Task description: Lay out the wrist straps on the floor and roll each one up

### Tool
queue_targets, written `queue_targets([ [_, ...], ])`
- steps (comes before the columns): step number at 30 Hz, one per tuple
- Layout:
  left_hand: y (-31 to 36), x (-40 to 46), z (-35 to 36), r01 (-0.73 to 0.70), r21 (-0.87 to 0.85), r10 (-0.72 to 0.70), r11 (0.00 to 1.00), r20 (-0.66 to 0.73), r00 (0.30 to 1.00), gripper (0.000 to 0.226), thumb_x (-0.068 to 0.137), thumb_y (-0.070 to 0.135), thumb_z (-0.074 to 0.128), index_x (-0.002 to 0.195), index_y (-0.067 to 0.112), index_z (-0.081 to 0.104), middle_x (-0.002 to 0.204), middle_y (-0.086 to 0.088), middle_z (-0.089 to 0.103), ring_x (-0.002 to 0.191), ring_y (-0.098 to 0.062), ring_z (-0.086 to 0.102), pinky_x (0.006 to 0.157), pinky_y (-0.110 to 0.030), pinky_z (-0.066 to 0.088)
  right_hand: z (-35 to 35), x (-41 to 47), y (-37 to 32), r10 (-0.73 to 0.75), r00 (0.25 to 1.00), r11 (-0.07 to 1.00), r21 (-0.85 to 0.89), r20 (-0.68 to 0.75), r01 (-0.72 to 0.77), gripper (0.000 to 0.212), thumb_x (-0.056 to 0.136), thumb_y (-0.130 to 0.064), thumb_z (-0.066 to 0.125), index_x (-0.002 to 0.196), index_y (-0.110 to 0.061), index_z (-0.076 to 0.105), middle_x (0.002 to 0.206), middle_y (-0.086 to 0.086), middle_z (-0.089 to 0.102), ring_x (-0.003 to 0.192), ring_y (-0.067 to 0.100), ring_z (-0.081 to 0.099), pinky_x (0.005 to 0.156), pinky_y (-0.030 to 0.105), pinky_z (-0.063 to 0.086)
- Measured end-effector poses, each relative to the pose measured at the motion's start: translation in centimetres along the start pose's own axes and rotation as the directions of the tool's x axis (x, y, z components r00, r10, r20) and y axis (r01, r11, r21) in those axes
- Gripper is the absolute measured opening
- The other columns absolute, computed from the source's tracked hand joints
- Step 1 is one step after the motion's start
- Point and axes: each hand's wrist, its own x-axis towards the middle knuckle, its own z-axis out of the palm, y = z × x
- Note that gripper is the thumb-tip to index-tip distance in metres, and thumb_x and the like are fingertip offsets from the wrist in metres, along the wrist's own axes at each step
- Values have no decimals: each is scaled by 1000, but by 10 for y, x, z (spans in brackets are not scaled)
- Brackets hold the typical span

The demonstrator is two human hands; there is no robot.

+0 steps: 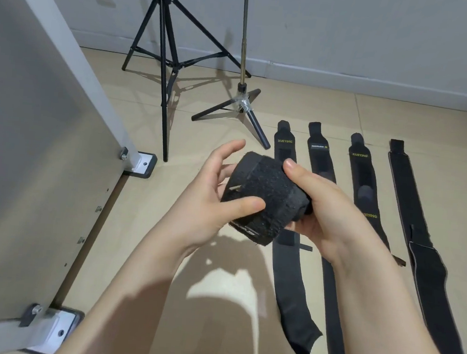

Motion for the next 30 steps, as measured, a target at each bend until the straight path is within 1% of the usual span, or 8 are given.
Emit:
queue_targets([
  [4, 0, 3, 5, 1, -45, -8, 999, -145, 989, 54, 81, 2, 67, 121, 33, 51, 103, -2, 66, 81, -3, 67, 70, -20, 54, 2, 1, 3, -103, 994, 994, -26, 21, 103, 59, 74, -36, 73, 127, -26, 50, 111, -1, 65, 89, 9, 69, 78, 32, 55],
  [8, -5, 8, 5, 26, -137, -62, 990, -260, 964, 34, 82, 11, 68, 110, 27, 61, 90, 2, 72, 83, -13, 69, 68, -24, 55, 5, 1, 6, -277, 959, 939, -197, 51, 282, 59, 77, -2, 72, 123, -34, 52, 124, 9, 52, 105, 19, 63, 75, 29, 58],
  [10, -7, 8, 6, 67, -174, -111, 982, -254, 961, 43, 79, 14, 73, 118, 23, 59, 100, -5, 71, 90, -20, 69, 72, -30, 56, 5, 3, 7, -297, 955, 934, -206, 6, 291, 51, 82, -3, 68, 121, -33, 55, 125, 13, 51, 107, 20, 61, 72, 28, 58],
  [13, -9, 8, 7, 98, -288, -153, 953, -175, 973, 48, 85, 11, 64, 131, 16, 51, 115, -16, 66, 101, -25, 65, 81, -33, 55, 1, 5, 7, -307, 952, 941, -150, 2, 304, 44, 86, -6, 64, 125, -25, 55, 120, 11, 59, 87, 8, 67, 63, 19, 52],
  [16, -9, 9, 4, 113, -378, -164, 919, -106, 981, 55, 86, -6, 55, 136, 12, 45, 122, -24, 59, 109, -29, 60, 92, -36, 52, -3, 8, 6, -326, 945, 937, -138, -21, 320, 39, 88, -8, 63, 123, -24, 57, 118, 8, 64, 95, 11, 67, 75, 22, 54],
  [19, -13, 7, 4, 86, -250, -124, 965, -142, 982, 61, 80, -5, 64, 134, 18, 47, 120, -14, 60, 106, -23, 63, 85, -33, 54, -4, 9, 7, -295, 955, 945, -146, 4, 293, 37, 88, -14, 63, 123, -25, 57, 117, 2, 66, 110, 16, 62, 92, 30, 51],
  [24, -12, 7, 1, 36, -66, -46, 997, -161, 986, 51, 86, -7, 58, 126, 24, 49, 118, -10, 61, 93, -10, 67, 78, -22, 54, 0, 8, 9, -309, 951, 924, -245, -19, 295, 57, 74, -3, 74, 123, -25, 55, 109, 0, 66, 100, 11, 65, 86, 25, 54],
  [30, -10, 8, -6, 38, -45, -41, 998, -84, 996, 51, 84, -4, 61, 131, 9, 49, 112, -9, 67, 94, -7, 65, 81, -15, 50, -2, 3, 4, -202, 979, 972, -126, -7, 200, 18, 84, -13, 67, 101, -17, 66, 90, -1, 73, 75, 10, 69, 64, 19, 51],
])
